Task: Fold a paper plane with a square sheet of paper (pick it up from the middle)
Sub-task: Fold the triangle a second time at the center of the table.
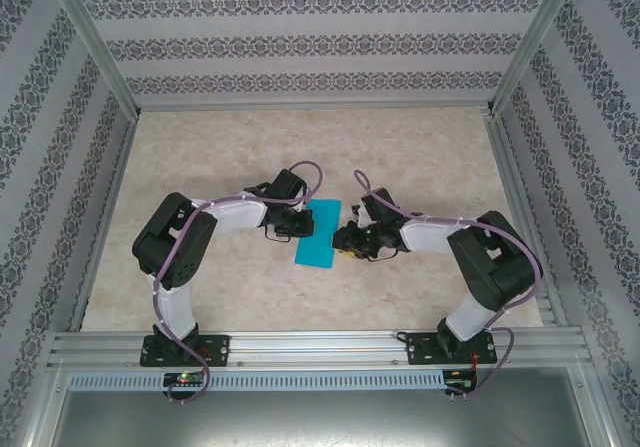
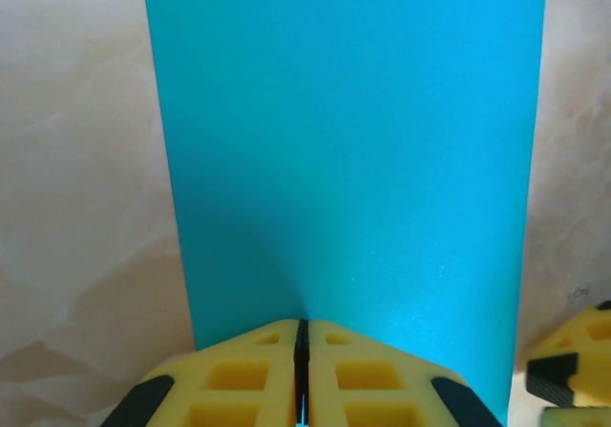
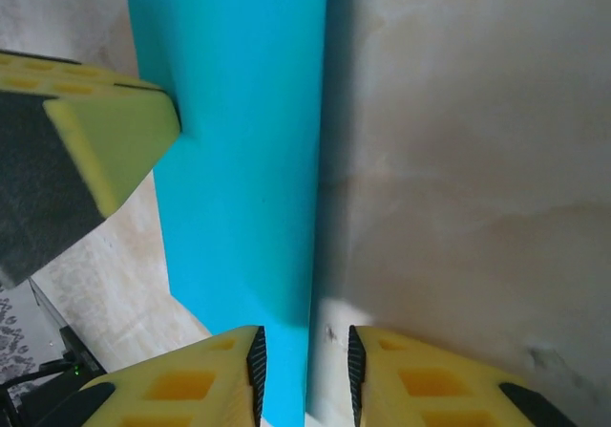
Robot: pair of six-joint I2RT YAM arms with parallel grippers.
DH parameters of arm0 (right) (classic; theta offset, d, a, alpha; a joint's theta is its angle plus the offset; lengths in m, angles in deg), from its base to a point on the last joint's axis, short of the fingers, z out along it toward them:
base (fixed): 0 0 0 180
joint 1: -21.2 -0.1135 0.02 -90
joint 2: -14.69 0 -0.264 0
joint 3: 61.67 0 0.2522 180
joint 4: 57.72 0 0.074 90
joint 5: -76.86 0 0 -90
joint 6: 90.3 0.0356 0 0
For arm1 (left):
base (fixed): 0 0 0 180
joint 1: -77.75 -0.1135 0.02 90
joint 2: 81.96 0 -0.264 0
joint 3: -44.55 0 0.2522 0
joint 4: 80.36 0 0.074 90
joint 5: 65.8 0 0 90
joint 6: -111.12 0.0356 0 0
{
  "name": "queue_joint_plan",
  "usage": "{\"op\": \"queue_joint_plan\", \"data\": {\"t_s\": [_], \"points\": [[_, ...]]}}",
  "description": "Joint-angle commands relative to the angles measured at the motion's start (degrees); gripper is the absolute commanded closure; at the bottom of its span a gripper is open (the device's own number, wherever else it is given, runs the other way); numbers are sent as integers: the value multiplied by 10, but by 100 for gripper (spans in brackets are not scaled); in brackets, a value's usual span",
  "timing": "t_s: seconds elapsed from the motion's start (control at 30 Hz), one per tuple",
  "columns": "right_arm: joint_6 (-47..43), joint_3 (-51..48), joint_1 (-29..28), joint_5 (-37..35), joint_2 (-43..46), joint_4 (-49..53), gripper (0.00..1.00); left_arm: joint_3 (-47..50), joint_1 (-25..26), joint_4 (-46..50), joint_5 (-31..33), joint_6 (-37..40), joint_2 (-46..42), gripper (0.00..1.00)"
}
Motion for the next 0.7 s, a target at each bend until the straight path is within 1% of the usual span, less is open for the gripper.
{"op": "queue_joint_plan", "data": {"t_s": [0.0,0.47,0.67], "points": [[13,23,2,24,-23,-35,68,12,1,85,17,12,35,88],[39,34,1,50,-32,-71,67,16,1,84,15,10,33,88],[53,32,10,48,-44,-84,67,16,1,85,13,11,29,88]]}}
